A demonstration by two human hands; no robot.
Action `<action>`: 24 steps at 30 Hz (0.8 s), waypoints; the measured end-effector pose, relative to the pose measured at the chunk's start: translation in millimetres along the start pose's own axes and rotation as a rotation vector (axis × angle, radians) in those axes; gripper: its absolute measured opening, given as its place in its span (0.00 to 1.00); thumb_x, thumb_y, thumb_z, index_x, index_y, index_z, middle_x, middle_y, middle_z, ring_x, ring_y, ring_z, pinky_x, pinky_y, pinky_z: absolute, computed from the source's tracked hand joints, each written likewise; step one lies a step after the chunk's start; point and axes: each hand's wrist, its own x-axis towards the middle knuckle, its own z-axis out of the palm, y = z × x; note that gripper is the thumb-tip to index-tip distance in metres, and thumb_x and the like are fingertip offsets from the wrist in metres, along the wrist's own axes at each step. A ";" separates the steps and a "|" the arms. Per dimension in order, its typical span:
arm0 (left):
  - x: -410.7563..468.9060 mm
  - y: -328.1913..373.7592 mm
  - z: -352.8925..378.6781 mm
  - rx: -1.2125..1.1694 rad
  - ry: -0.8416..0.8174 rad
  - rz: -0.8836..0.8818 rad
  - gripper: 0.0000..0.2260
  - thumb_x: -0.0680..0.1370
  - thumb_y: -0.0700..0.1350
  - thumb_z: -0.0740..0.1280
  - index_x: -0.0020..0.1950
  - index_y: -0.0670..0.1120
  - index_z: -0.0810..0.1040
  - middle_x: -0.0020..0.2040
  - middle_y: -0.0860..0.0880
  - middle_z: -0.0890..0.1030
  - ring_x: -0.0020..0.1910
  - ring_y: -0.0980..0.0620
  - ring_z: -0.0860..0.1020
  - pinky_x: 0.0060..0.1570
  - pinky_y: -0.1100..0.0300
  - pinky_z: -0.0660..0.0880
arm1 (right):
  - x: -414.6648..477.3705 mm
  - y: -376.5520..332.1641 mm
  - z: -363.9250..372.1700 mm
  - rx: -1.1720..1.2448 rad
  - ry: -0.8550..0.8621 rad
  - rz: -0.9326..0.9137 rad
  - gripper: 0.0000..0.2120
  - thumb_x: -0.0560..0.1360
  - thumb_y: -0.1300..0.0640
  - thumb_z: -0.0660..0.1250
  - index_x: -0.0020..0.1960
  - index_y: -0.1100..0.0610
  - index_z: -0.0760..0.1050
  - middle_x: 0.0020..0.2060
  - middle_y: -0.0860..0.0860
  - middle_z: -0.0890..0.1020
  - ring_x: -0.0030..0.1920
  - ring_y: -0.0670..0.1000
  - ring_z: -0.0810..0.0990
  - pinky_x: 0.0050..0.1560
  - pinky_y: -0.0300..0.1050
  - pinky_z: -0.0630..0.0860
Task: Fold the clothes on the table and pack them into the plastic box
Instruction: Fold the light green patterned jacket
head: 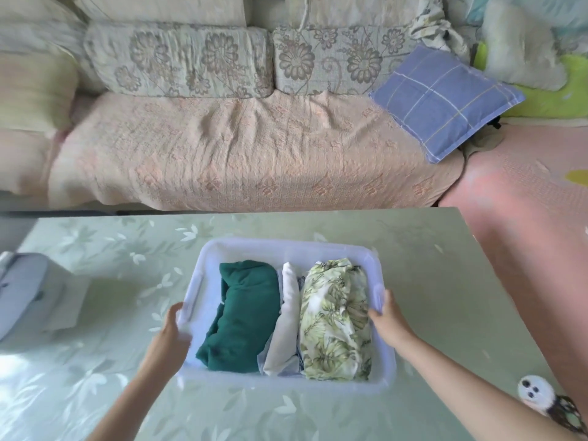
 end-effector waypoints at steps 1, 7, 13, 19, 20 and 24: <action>-5.3 -16.1 -9.7 -0.008 -0.005 -0.025 0.26 0.73 0.31 0.60 0.68 0.48 0.61 0.37 0.33 0.79 0.33 0.37 0.77 0.32 0.48 0.73 | -5.8 -10.7 11.1 -0.005 -0.040 -0.022 0.25 0.80 0.65 0.57 0.75 0.61 0.54 0.72 0.59 0.61 0.71 0.56 0.63 0.64 0.43 0.62; -26.8 -84.2 -50.0 -0.062 0.016 -0.126 0.25 0.73 0.29 0.59 0.66 0.47 0.60 0.41 0.33 0.81 0.33 0.45 0.75 0.30 0.56 0.69 | -33.4 -48.6 65.4 -0.038 -0.139 -0.073 0.26 0.80 0.65 0.56 0.75 0.60 0.52 0.74 0.59 0.59 0.72 0.57 0.61 0.68 0.47 0.60; -29.6 -97.7 -56.3 -0.055 0.018 -0.106 0.26 0.74 0.32 0.59 0.68 0.49 0.59 0.43 0.35 0.81 0.30 0.47 0.72 0.27 0.59 0.65 | -42.7 -52.3 75.6 -0.083 -0.108 -0.054 0.27 0.80 0.65 0.57 0.76 0.62 0.51 0.74 0.59 0.57 0.73 0.57 0.59 0.69 0.46 0.58; -28.2 -96.2 -56.7 -0.006 0.050 -0.051 0.27 0.75 0.32 0.57 0.71 0.49 0.58 0.42 0.38 0.81 0.32 0.44 0.73 0.28 0.57 0.65 | -45.6 -50.6 78.2 -0.088 -0.109 -0.032 0.26 0.80 0.65 0.55 0.76 0.62 0.49 0.75 0.58 0.55 0.73 0.56 0.59 0.68 0.47 0.59; -29.4 -95.7 -55.7 0.027 0.053 -0.039 0.27 0.75 0.32 0.57 0.72 0.48 0.57 0.42 0.39 0.80 0.32 0.44 0.73 0.28 0.57 0.65 | -45.6 -50.8 78.0 -0.088 -0.104 -0.023 0.26 0.80 0.65 0.55 0.76 0.62 0.50 0.75 0.59 0.55 0.72 0.57 0.60 0.67 0.47 0.61; -32.9 -91.2 -51.2 0.145 0.072 -0.024 0.32 0.75 0.31 0.58 0.76 0.45 0.51 0.41 0.43 0.77 0.31 0.46 0.70 0.26 0.59 0.61 | -44.4 -53.2 80.3 -0.096 -0.085 -0.006 0.24 0.80 0.66 0.54 0.74 0.62 0.52 0.74 0.59 0.56 0.70 0.58 0.63 0.64 0.47 0.63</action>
